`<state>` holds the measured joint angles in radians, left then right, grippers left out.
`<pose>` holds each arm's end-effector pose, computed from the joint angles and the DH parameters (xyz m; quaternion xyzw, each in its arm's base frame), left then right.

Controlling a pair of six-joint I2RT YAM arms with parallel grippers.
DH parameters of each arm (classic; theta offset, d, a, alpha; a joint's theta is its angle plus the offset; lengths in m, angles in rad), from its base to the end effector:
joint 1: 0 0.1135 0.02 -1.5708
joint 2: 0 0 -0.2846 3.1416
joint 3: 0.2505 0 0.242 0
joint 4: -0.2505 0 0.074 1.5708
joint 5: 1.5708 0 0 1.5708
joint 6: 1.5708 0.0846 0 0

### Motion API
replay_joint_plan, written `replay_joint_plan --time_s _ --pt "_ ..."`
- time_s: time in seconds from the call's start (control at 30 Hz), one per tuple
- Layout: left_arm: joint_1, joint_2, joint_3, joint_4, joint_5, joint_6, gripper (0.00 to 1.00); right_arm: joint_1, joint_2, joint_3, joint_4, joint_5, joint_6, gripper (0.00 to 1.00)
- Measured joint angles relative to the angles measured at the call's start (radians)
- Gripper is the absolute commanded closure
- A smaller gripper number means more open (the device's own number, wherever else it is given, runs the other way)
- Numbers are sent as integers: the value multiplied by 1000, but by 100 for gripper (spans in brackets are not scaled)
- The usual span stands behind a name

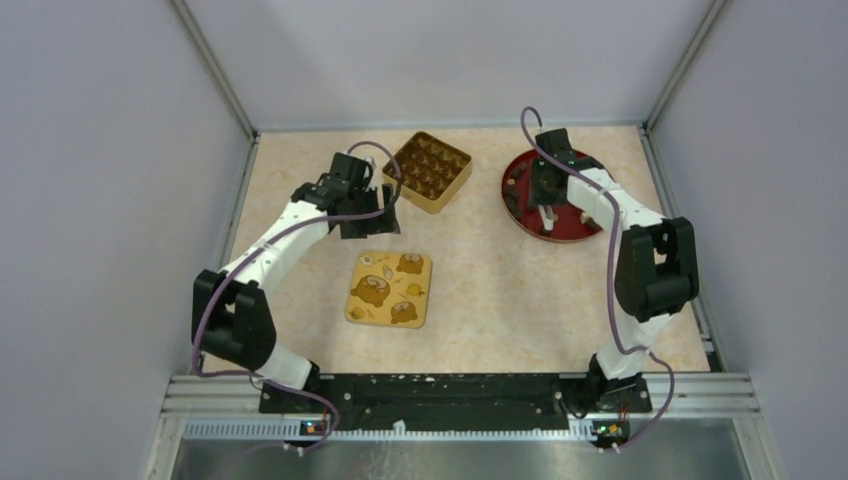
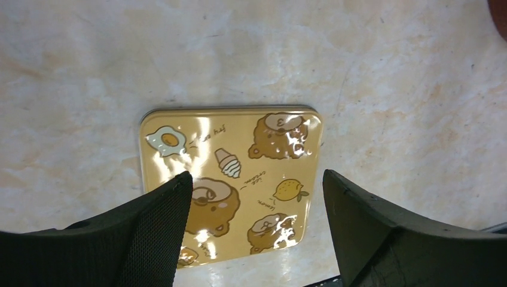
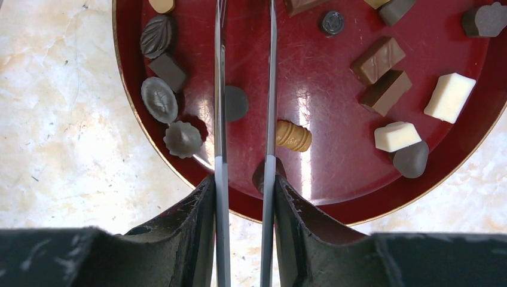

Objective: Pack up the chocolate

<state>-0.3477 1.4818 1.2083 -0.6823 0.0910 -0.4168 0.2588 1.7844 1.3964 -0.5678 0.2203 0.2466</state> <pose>0.3057 -0.1190 0.2622 -0.0191 0.9520 -0.1530 0.2644 0.4014 0.0871 0.2306 0.0275 0.9475 -0.0262 0.3175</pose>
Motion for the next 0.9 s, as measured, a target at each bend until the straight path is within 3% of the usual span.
replay_joint_plan --time_s 0.03,0.17,0.47,0.9 --pt "0 23 18 0 17 -5 9 0 0 0 0 0 0 77" --pt "1 94 75 2 62 -37 7 0 -2 0 0 -1 0 78" --pt "20 279 239 61 41 -221 13 0 -56 -4 0 -9 0 78" --pt "28 435 264 255 -58 -529 21 0 -148 -62 -4 -15 -2 78"
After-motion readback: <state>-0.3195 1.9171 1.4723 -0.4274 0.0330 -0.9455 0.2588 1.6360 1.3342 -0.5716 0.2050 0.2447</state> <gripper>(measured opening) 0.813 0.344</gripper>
